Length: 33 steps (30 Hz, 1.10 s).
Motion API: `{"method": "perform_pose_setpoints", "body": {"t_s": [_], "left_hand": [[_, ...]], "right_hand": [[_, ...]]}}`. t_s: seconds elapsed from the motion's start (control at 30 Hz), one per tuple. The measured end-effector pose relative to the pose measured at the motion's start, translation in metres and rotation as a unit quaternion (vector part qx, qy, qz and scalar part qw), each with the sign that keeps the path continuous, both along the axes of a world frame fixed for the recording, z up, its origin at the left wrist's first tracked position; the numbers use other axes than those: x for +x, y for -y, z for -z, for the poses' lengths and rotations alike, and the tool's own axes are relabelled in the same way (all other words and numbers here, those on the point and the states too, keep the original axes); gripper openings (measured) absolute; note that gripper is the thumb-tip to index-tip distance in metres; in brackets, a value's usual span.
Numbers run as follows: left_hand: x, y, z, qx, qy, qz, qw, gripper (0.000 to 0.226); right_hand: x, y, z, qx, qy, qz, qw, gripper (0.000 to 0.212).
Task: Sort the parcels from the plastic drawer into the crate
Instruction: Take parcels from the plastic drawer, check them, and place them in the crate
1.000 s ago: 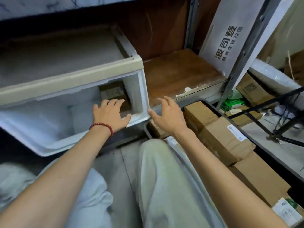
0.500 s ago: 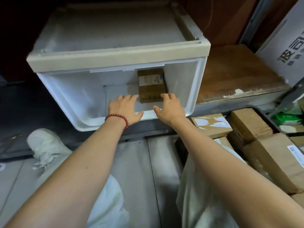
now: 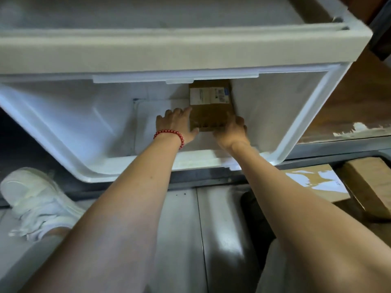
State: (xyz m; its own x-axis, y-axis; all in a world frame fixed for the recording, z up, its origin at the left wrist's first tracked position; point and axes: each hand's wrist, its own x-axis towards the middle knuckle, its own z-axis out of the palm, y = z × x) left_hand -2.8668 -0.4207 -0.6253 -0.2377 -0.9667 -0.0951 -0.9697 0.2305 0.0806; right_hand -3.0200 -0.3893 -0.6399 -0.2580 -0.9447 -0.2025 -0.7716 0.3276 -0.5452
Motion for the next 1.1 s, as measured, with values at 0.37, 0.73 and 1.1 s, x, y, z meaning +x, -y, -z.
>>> {"method": "perform_pose_setpoints", "body": {"t_s": [0.37, 0.73, 1.1], "left_hand": [[-0.001, 0.037, 0.037, 0.117, -0.193, -0.058, 0.972, 0.083], [-0.009, 0.032, 0.048, 0.191, -0.381, -0.203, 0.882, 0.078], [0.007, -0.004, 0.022, 0.18, -0.554, -0.277, 0.764, 0.07]], "right_hand": [[-0.006, 0.047, 0.022, -0.032, 0.142, 0.138, 0.98, 0.061], [-0.012, 0.042, 0.031, 0.001, 0.302, 0.189, 0.934, 0.044], [0.002, 0.0, -0.019, 0.03, 0.5, 0.171, 0.848, 0.027]]}}
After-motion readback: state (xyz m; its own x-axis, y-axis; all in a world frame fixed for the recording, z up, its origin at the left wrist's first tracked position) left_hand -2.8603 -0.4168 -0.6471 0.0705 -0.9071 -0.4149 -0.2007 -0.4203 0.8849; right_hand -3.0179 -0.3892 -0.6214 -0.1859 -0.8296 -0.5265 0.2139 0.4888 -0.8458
